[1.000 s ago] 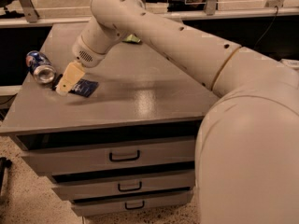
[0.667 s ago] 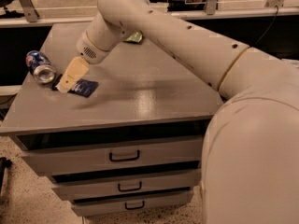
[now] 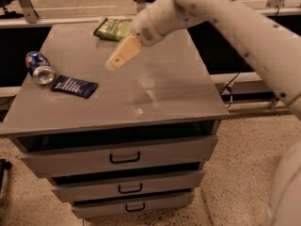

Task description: Move rxbar blueberry near pepsi can

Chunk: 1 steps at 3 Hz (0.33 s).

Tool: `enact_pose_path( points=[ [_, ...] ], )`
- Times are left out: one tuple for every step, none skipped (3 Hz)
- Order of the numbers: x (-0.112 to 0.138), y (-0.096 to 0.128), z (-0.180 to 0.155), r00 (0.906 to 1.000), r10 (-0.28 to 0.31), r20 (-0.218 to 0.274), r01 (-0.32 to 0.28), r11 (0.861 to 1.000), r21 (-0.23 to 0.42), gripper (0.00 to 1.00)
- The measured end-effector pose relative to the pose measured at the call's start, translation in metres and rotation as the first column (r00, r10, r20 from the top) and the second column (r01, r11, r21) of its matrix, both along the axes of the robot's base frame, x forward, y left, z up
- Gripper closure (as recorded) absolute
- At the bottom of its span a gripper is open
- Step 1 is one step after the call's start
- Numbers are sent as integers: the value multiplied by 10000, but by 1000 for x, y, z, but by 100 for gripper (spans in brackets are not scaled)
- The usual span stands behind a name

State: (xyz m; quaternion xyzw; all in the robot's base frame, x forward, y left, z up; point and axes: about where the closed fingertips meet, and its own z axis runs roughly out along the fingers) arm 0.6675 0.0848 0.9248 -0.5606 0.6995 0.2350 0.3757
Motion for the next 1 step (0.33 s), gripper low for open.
enact_pose_path(
  points=[
    [2,-25,4,9995,-242,195,241,9997,37,0]
  ],
)
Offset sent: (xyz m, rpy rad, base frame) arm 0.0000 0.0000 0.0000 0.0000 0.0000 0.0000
